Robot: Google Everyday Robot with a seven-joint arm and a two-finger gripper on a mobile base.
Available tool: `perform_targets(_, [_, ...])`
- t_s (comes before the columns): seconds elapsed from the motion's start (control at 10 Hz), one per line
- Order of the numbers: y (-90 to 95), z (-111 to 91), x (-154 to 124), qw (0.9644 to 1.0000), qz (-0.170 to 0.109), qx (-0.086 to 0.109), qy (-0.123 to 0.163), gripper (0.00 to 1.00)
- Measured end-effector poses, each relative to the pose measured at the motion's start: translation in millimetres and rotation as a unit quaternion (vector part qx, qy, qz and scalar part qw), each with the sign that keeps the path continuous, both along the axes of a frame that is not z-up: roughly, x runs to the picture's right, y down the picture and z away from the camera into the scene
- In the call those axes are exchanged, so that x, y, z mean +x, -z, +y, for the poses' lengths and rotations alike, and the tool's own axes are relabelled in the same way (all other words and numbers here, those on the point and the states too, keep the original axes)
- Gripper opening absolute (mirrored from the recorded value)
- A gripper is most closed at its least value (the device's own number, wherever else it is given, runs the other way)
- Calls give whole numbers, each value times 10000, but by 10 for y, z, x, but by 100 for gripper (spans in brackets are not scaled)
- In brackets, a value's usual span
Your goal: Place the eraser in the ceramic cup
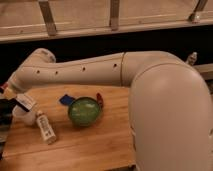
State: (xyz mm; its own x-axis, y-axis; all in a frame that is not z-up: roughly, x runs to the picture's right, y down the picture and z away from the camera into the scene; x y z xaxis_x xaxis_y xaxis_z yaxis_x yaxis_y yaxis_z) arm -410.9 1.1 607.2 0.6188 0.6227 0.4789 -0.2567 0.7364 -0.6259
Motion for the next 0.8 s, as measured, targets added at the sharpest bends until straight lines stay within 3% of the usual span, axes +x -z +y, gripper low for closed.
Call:
perform_targets(0.2, [84,-27,-158,9995,-317,46,86,0])
perform_targets(0.4, [56,-34,-203,9984,-566,23,87,0])
perform_targets(0.8, [46,-38,-210,9978,-657,21,79,0])
